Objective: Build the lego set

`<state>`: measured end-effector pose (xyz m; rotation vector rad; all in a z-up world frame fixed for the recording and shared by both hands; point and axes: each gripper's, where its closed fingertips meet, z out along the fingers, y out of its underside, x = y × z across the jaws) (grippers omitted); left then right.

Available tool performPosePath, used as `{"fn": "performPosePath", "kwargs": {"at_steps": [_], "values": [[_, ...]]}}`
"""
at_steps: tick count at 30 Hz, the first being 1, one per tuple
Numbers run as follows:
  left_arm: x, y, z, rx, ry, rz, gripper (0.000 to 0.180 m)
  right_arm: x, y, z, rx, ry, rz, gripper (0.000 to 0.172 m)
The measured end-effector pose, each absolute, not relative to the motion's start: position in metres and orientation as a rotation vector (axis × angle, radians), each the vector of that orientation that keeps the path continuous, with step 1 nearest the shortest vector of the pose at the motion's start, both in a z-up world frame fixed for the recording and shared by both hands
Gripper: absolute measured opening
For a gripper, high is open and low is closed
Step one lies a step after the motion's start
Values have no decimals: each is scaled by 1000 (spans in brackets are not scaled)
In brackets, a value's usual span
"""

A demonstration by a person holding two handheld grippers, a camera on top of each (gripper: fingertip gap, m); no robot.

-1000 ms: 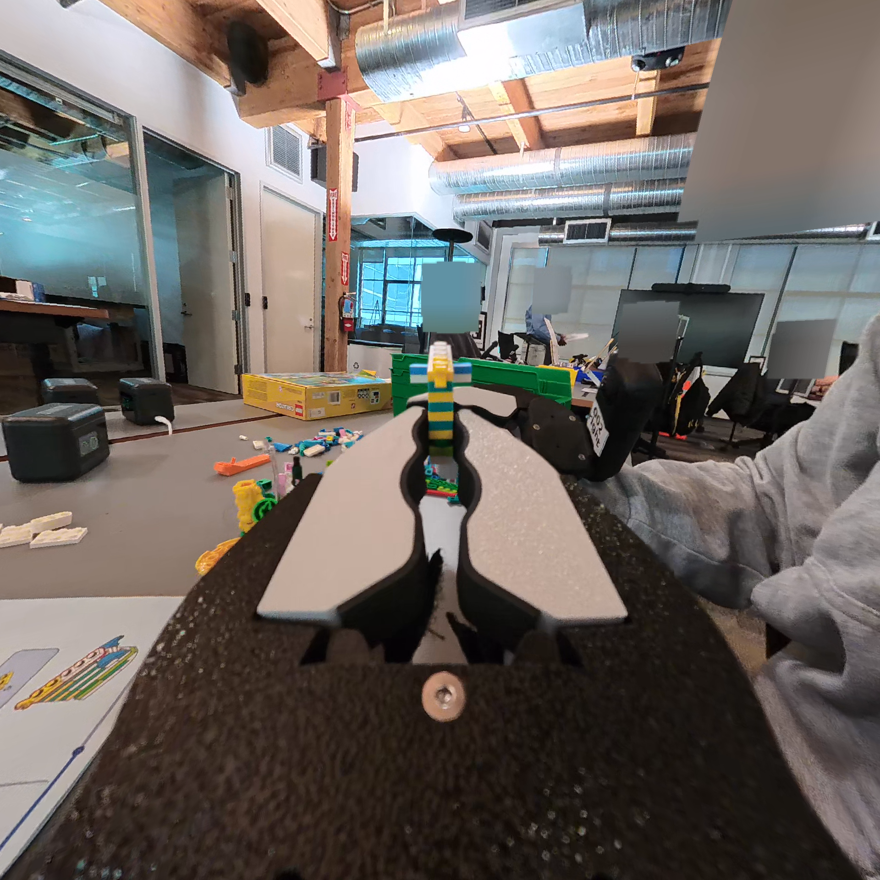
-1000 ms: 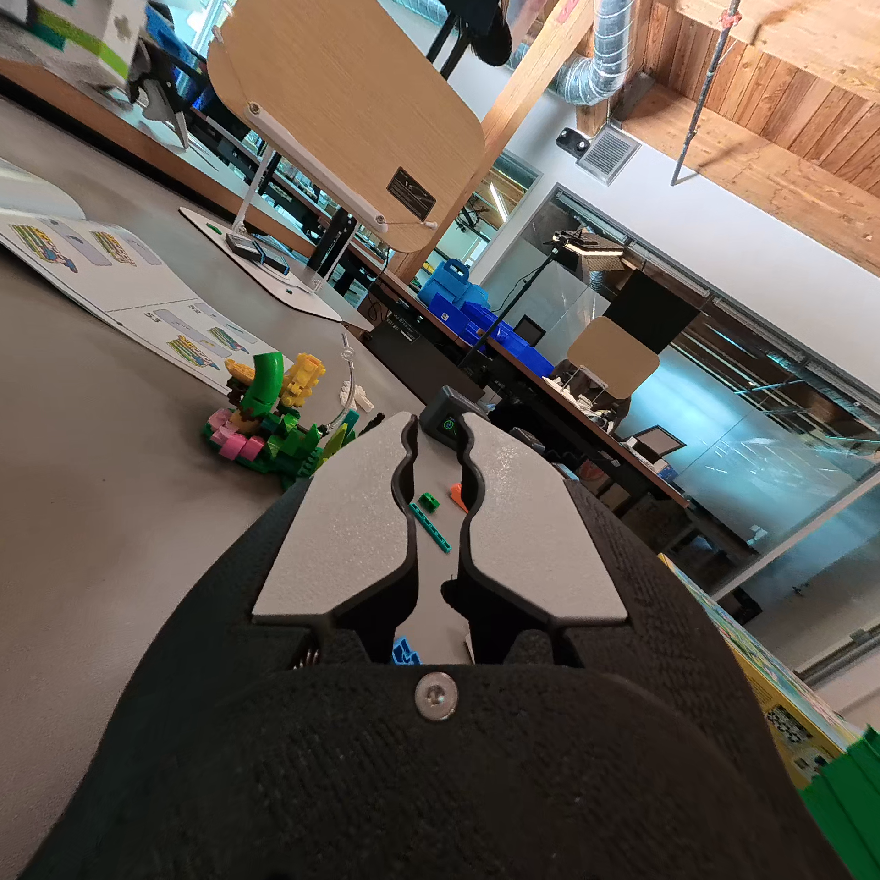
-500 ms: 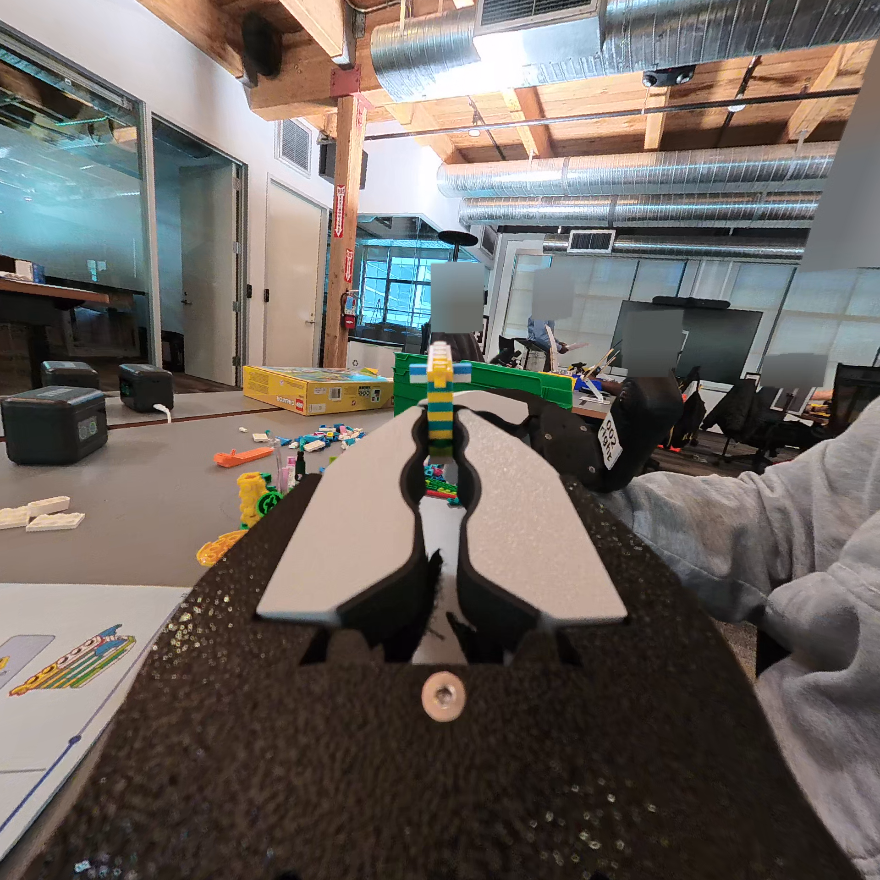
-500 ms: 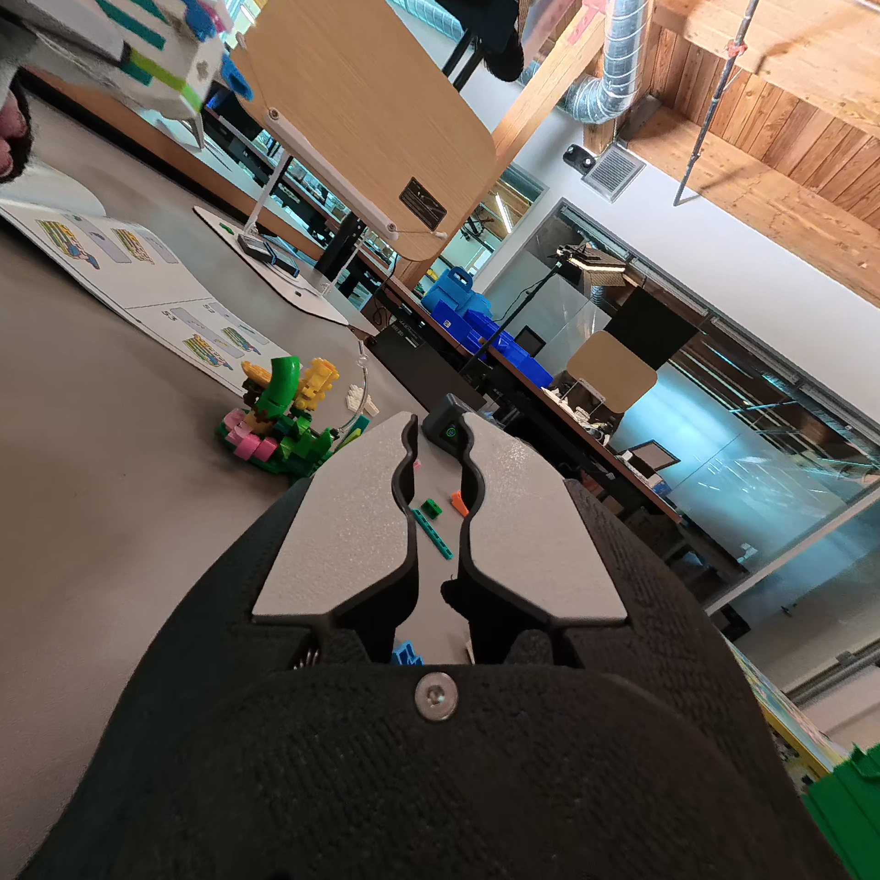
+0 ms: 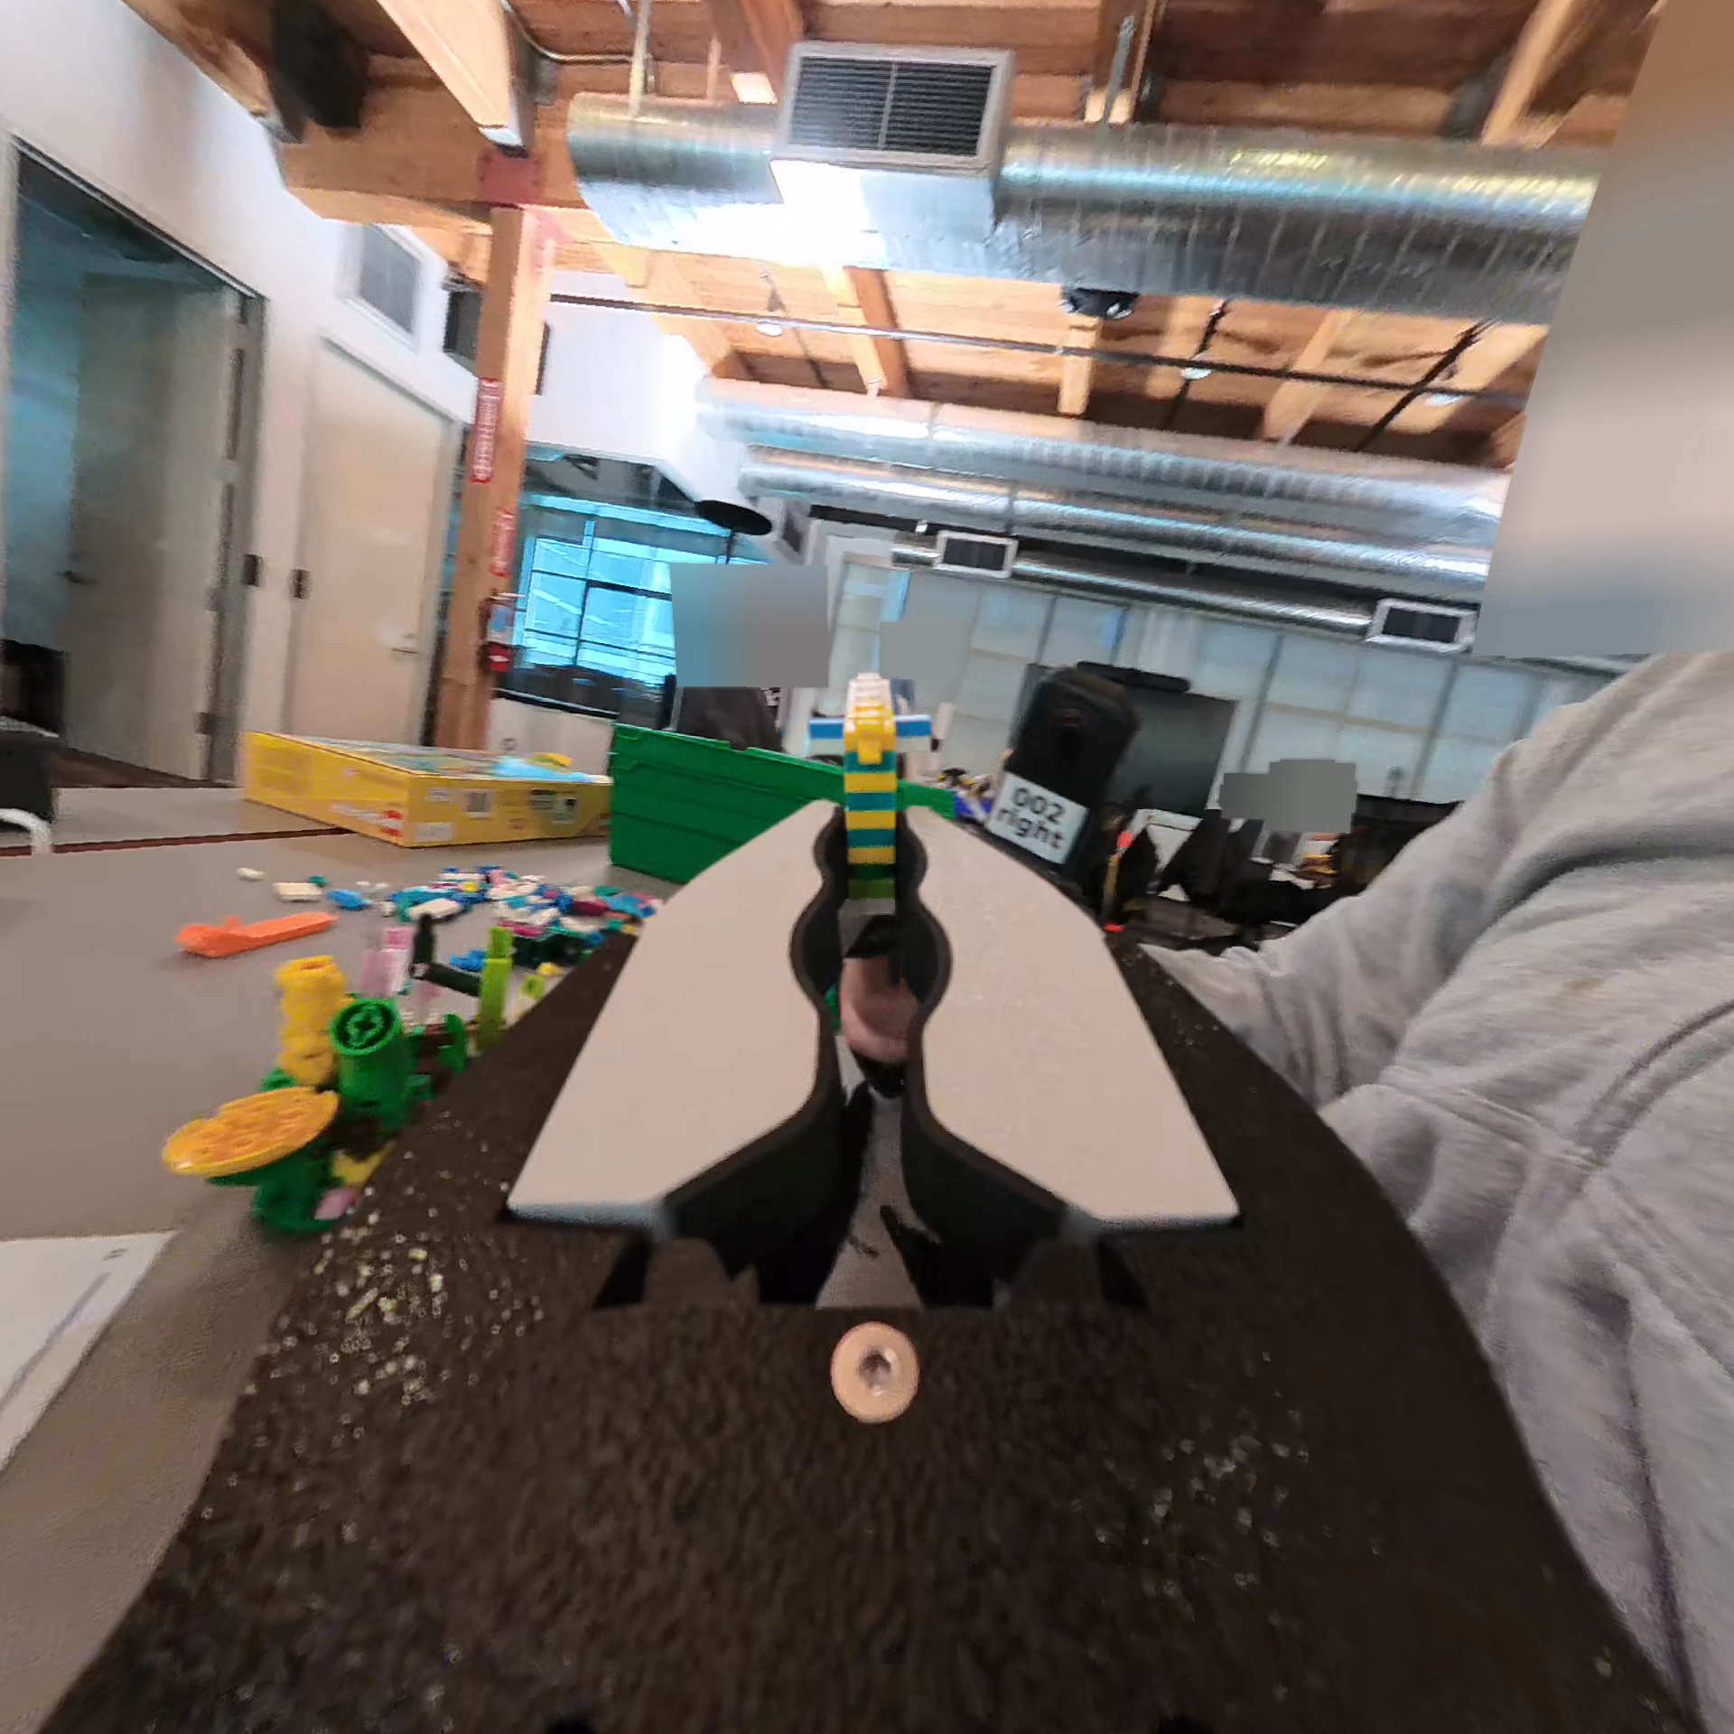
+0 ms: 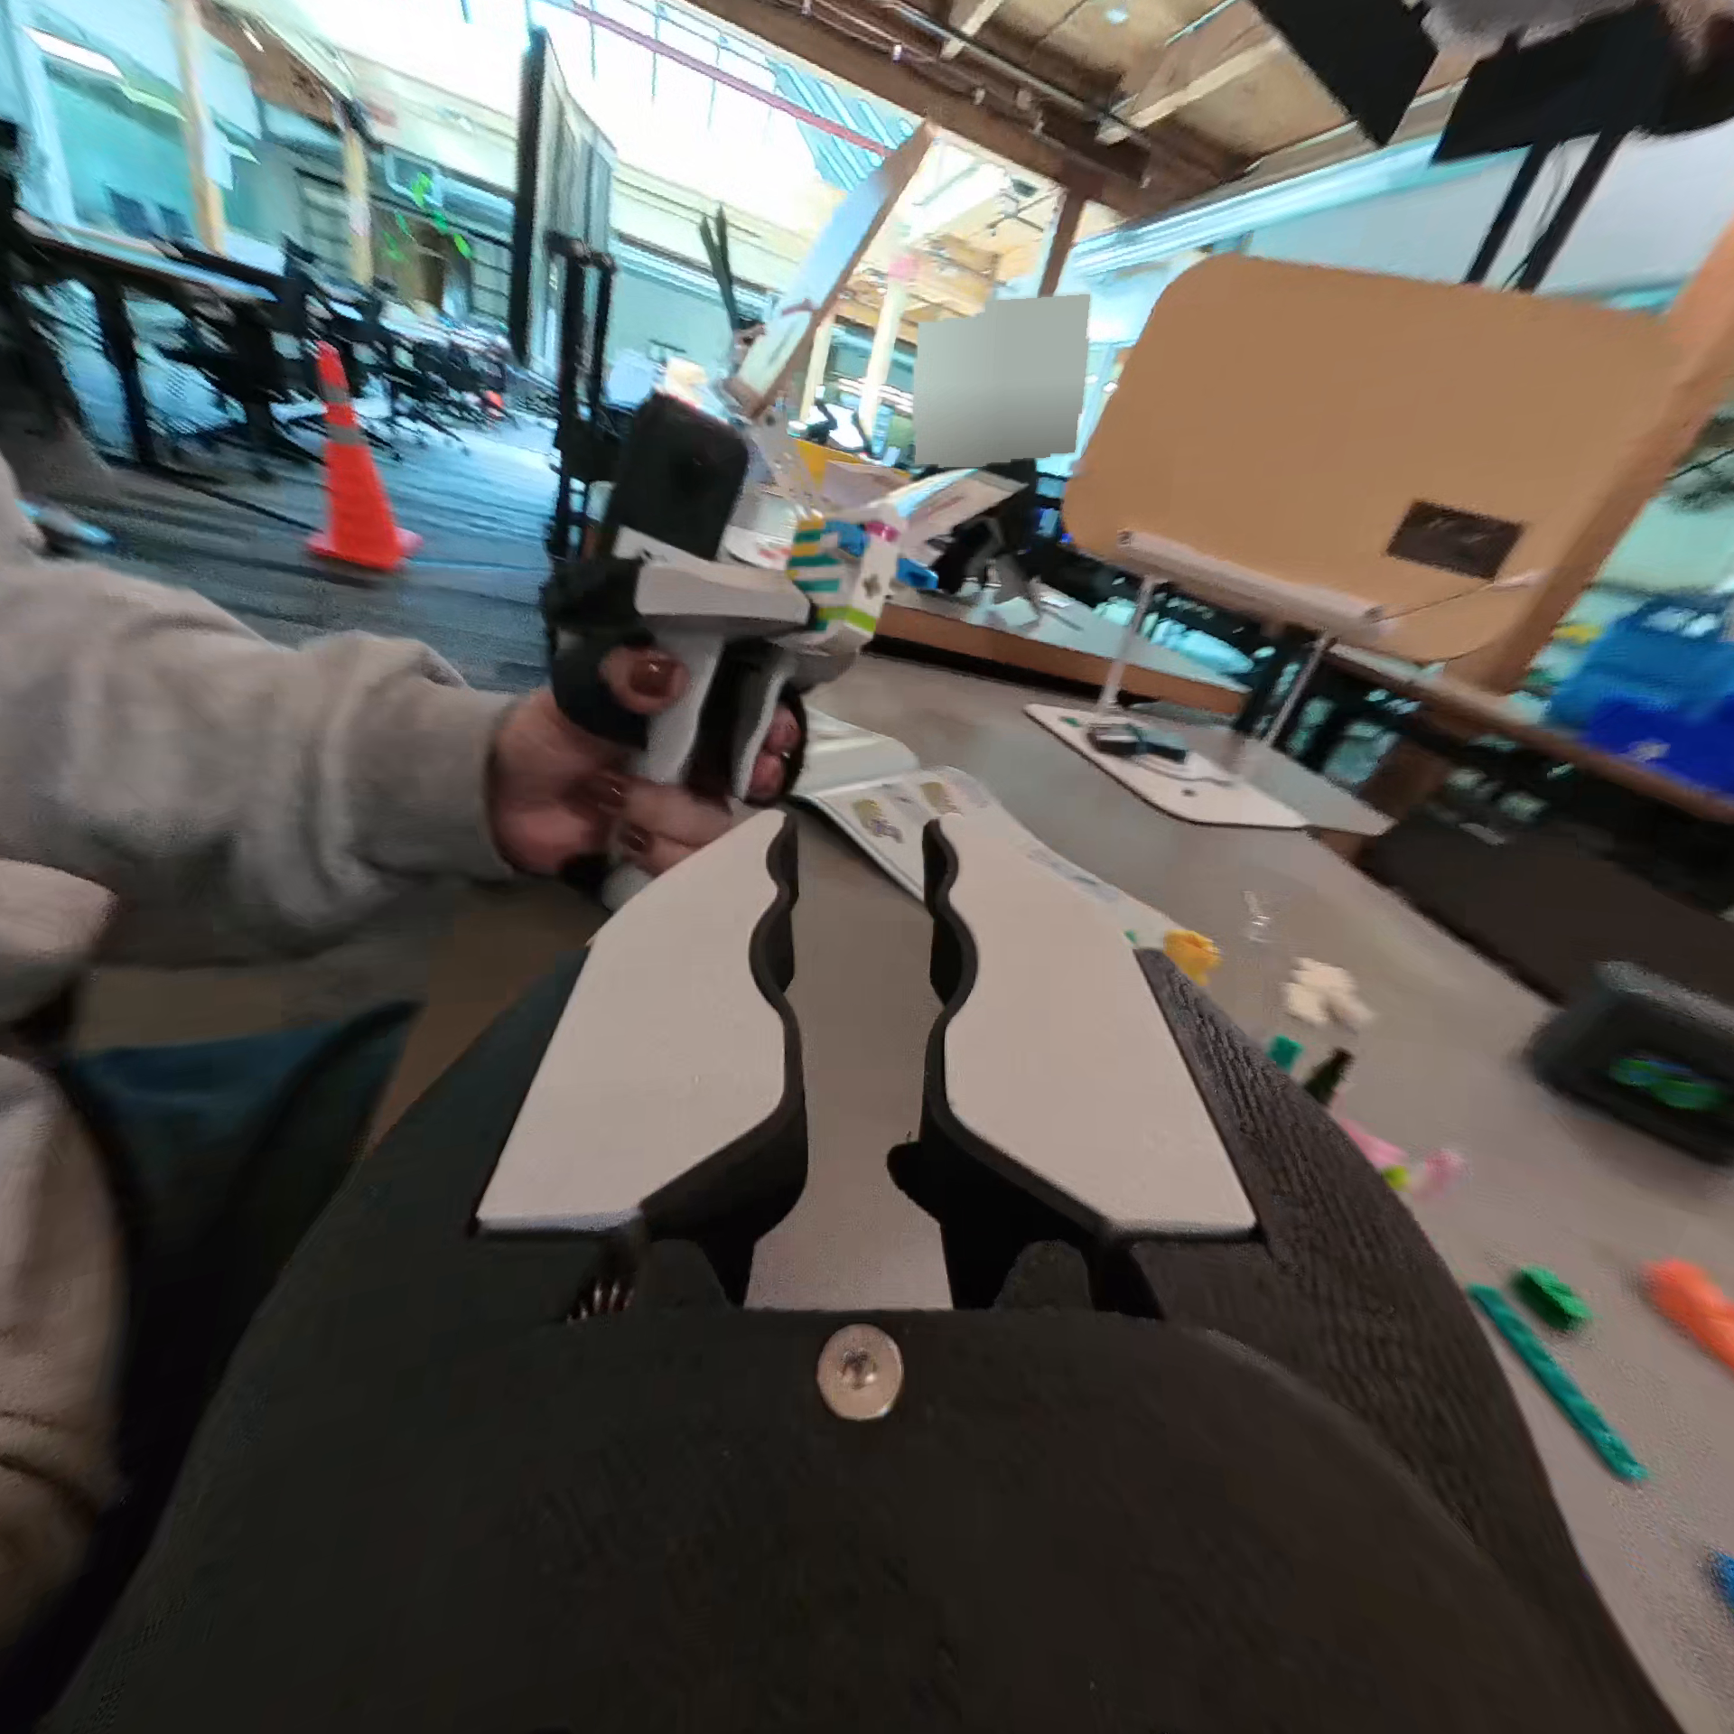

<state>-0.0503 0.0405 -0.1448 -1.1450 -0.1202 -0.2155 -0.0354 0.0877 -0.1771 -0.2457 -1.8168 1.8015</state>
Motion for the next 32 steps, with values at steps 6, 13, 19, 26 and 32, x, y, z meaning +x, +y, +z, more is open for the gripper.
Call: {"fn": "performPosePath", "kwargs": {"at_steps": [6,13,19,26,32], "values": [[-35,52,-150,-1219,-43,-289,8,-22,67,-163,-346,-1942,2024,27],[-26,58,-153,-1264,6,-341,8,-25,62,-163,-367,-1986,2005,24],[-16,70,-163,-1372,63,-263,8,-21,64,-160,-394,-2016,2139,15],[-21,70,-163,-1369,26,-198,17,-20,69,-172,-323,-2129,2049,7],[-58,51,-151,-1204,-201,-151,28,-50,98,-223,-489,-2340,1620,6]]}}
